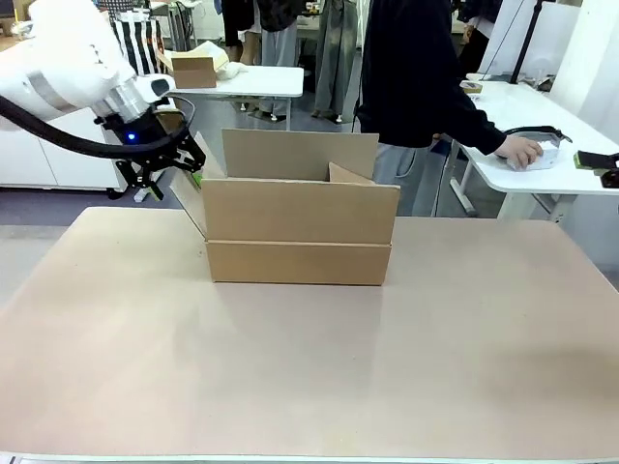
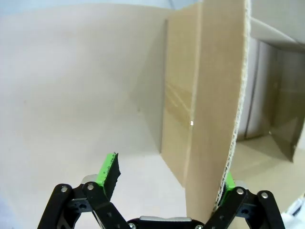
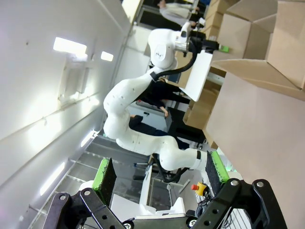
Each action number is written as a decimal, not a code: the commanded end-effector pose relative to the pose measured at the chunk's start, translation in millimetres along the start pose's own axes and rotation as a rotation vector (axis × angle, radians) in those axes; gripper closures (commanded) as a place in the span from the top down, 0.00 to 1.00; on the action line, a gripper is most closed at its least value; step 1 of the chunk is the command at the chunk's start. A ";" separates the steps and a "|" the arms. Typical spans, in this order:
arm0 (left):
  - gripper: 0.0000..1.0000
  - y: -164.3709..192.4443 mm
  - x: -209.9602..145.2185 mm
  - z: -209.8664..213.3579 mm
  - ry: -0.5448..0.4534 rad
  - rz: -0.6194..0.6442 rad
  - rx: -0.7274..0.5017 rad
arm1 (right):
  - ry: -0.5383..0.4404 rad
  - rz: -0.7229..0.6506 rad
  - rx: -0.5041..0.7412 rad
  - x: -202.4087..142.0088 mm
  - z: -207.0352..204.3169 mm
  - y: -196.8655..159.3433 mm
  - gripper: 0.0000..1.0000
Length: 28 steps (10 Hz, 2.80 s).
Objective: Pack the gift set into the box.
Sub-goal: Place both hands on the side flaps of the Package Box and spread them outward.
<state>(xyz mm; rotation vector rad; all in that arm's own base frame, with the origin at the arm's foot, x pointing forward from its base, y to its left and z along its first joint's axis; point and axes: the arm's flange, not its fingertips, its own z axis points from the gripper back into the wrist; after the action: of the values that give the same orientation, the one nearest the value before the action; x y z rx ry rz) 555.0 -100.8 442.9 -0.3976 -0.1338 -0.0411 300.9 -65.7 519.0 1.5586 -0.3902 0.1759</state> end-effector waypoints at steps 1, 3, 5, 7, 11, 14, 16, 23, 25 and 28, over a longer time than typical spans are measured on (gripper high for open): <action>1.00 26.8 -11.5 4.2 0.046 -0.116 -0.179 | 0.005 0.031 0.007 1.4 0.5 -0.1 1.00; 1.00 51.7 -11.3 -4.9 0.117 -0.140 -0.290 | 0.005 0.031 0.007 1.4 0.5 -0.1 1.00; 1.00 19.5 -4.2 0.9 0.011 -0.114 -0.170 | 0.005 0.031 0.007 1.4 0.5 -0.1 1.00; 1.00 19.5 -4.2 0.9 0.011 -0.114 -0.170 | 0.000 0.000 0.000 0.0 0.0 0.0 1.00; 1.00 19.5 -4.2 0.9 0.011 -0.114 -0.170 | 0.188 0.095 -0.730 119.2 -247.1 27.8 1.00; 1.00 19.5 -4.2 0.9 0.011 -0.114 -0.170 | 0.281 0.324 -1.096 127.2 -338.7 1.4 1.00; 1.00 19.5 -4.2 0.9 0.011 -0.114 -0.170 | 0.195 0.269 -0.666 92.5 -325.5 43.5 1.00; 1.00 19.5 -4.2 0.9 0.011 -0.114 -0.170 | 0.259 0.117 -1.528 168.0 -471.5 -19.0 1.00; 1.00 19.5 -4.2 0.9 0.011 -0.114 -0.170 | 0.280 0.216 -1.641 158.4 -501.1 -54.0 1.00; 1.00 19.5 -4.2 0.9 0.011 -0.114 -0.170 | 0.224 0.209 -1.586 133.3 -442.1 -54.0 1.00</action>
<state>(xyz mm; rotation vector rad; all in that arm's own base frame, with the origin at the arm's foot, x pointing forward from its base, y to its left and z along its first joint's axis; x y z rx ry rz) 554.0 -82.0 433.3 -0.5725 -0.1457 -0.1790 501.1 348.6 541.7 -0.0347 -0.3525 0.1189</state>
